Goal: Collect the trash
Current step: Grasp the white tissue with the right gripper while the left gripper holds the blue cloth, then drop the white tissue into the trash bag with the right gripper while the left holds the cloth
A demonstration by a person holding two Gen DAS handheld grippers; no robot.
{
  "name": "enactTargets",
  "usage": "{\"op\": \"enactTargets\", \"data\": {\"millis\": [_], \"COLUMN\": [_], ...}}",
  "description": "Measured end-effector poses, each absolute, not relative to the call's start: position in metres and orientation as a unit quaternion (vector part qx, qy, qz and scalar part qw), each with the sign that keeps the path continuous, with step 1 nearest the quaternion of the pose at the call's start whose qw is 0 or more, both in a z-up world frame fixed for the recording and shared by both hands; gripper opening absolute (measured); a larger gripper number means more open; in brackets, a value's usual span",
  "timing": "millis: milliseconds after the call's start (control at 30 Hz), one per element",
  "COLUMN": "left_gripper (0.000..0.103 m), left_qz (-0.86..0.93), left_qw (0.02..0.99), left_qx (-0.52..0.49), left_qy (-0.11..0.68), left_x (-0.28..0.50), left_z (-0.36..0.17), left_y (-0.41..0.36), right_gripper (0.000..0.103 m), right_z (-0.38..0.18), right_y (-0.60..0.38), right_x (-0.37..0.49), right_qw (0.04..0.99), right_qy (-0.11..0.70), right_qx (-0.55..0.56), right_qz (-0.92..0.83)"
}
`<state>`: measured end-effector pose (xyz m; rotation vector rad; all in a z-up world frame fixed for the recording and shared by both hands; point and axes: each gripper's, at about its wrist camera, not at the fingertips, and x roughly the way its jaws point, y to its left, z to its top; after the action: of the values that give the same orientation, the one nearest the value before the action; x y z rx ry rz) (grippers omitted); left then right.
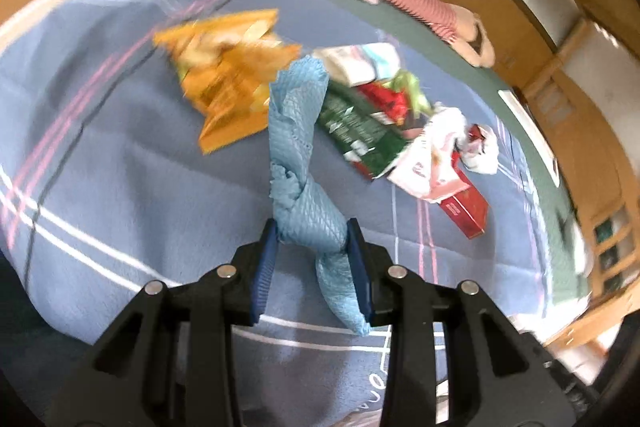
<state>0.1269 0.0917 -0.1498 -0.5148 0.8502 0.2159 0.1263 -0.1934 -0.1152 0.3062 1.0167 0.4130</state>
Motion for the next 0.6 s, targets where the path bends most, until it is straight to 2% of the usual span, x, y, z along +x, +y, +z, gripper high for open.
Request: {"op": "enactTargets", "data": {"millis": [267, 600], "left_gripper": [0.035, 0.035], "left_qz": [0.089, 0.086], "left_qw": [0.930, 0.932], "left_qx": [-0.097, -0.084], "left_qy": [0.344, 0.342], "left_x": [0.114, 0.116], "left_z": [-0.114, -0.110], "left_y": [0.048, 0.044], "right_gripper": [0.022, 0.022], "right_z": [-0.102, -0.103], "right_y": [-0.171, -0.161], "right_x": [0.120, 0.112], "right_qw": [0.865, 0.866], "right_qy": [0.461, 0.460], "right_qx": [0.094, 0.090], "right_qz": [0.174, 0.172]}}
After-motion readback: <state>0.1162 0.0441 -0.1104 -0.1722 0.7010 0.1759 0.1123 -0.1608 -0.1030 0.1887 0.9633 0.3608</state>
